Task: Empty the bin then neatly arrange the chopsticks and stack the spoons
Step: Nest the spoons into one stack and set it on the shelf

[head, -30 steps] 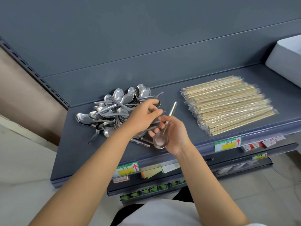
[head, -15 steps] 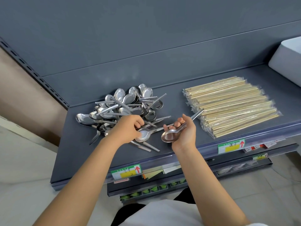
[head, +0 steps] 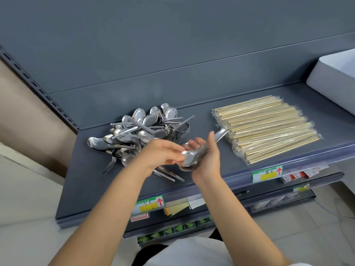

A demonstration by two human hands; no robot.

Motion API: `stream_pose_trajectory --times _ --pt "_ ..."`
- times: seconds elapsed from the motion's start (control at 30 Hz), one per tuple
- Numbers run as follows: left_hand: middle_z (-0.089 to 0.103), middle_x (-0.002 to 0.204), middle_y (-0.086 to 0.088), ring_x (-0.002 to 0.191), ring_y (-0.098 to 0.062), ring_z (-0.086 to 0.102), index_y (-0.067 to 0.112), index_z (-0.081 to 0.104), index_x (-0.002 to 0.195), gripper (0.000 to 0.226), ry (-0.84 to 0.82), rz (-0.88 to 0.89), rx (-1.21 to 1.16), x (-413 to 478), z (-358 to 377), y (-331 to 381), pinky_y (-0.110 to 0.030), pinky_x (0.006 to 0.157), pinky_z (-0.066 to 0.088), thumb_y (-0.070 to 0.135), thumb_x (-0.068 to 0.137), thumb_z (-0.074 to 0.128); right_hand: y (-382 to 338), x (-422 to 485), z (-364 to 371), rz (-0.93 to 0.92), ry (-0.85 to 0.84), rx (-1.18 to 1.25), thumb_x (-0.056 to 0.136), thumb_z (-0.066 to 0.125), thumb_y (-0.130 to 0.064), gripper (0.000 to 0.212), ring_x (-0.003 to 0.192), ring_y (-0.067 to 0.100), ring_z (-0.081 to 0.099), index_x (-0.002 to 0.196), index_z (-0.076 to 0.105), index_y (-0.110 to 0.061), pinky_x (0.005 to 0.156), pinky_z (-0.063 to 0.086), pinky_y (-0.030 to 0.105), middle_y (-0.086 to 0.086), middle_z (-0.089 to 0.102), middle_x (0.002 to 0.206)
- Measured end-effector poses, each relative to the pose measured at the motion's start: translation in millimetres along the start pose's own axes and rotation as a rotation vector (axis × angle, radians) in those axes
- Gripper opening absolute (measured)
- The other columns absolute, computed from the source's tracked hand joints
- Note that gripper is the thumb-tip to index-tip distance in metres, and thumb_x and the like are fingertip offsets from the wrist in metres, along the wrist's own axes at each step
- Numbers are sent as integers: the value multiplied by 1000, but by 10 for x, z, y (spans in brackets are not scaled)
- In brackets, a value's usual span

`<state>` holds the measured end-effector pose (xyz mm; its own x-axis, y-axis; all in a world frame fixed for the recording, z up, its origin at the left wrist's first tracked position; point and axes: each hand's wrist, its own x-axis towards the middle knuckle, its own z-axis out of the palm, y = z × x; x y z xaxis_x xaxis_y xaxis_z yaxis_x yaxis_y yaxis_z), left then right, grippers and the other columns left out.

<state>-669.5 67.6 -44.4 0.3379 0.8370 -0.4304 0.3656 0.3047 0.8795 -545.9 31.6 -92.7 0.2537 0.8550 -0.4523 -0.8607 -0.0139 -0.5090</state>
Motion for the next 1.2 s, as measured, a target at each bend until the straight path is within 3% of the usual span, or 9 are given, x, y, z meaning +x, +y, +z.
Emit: stream_pose_trajectory --times 0.1,0.2,0.37,0.47,0.57,0.67,0.83,1.0,1.2 --pt "60 55 11 49 1 52 11 68 74 19 147 99 190 75 118 -90 -13 52 40 10 66 86 72 -21 34 41 -5 30 93 54 -41 36 64 21 56 70 51 -13 69 49 34 2 53 63" --pt "64 62 8 56 1 54 18 69 71 24 215 161 290 41 71 -127 -19 58 41 32 64 87 51 -31 58 39 108 25 97 50 -37 37 49 17 52 70 47 -12 64 51 34 0 47 53" --pt "64 90 10 81 -9 59 24 66 88 22 460 148 798 -150 -317 -179 -25 65 43 44 79 71 23 -35 55 103 176 -88 94 58 -34 29 51 16 37 77 46 -13 58 53 35 -1 39 55" --pt "59 107 4 91 -15 56 23 61 109 40 309 11 934 -172 -444 -244 -29 73 44 43 76 74 45 -29 61 145 166 -138 95 57 -29 23 54 17 40 80 48 -13 62 51 36 -1 43 63" --pt "58 114 -1 94 -16 54 20 56 123 53 228 -5 863 -164 -424 -290 -27 76 41 36 77 78 77 -25 103 163 160 -144 96 55 -26 22 51 16 39 79 49 -14 63 50 37 -2 42 63" --pt "60 104 2 82 -15 58 19 59 117 56 246 -6 677 -137 -408 -346 -25 70 44 32 69 85 87 -35 123 157 168 -185 96 53 -27 20 50 15 37 81 47 -15 67 51 37 -3 41 64" --pt "65 86 -6 64 -17 62 3 65 104 30 259 -100 147 -93 -390 -355 -24 65 55 0 76 76 57 -65 114 144 202 -186 95 49 -48 34 47 15 35 79 44 -17 53 46 31 -3 41 62" --pt "64 65 -10 54 -15 59 1 70 94 19 251 -128 -66 -102 -324 -307 -24 63 55 -9 78 66 14 -56 90 88 219 -228 92 48 -56 41 49 16 34 75 44 -19 56 47 31 -4 40 61" --pt "71 80 -16 55 -11 64 -2 71 95 19 162 -184 -375 -93 -152 -202 -16 56 53 -12 80 64 -229 -43 33 3 277 -260 86 50 -64 49 56 17 37 76 48 -17 63 46 34 -2 43 68"
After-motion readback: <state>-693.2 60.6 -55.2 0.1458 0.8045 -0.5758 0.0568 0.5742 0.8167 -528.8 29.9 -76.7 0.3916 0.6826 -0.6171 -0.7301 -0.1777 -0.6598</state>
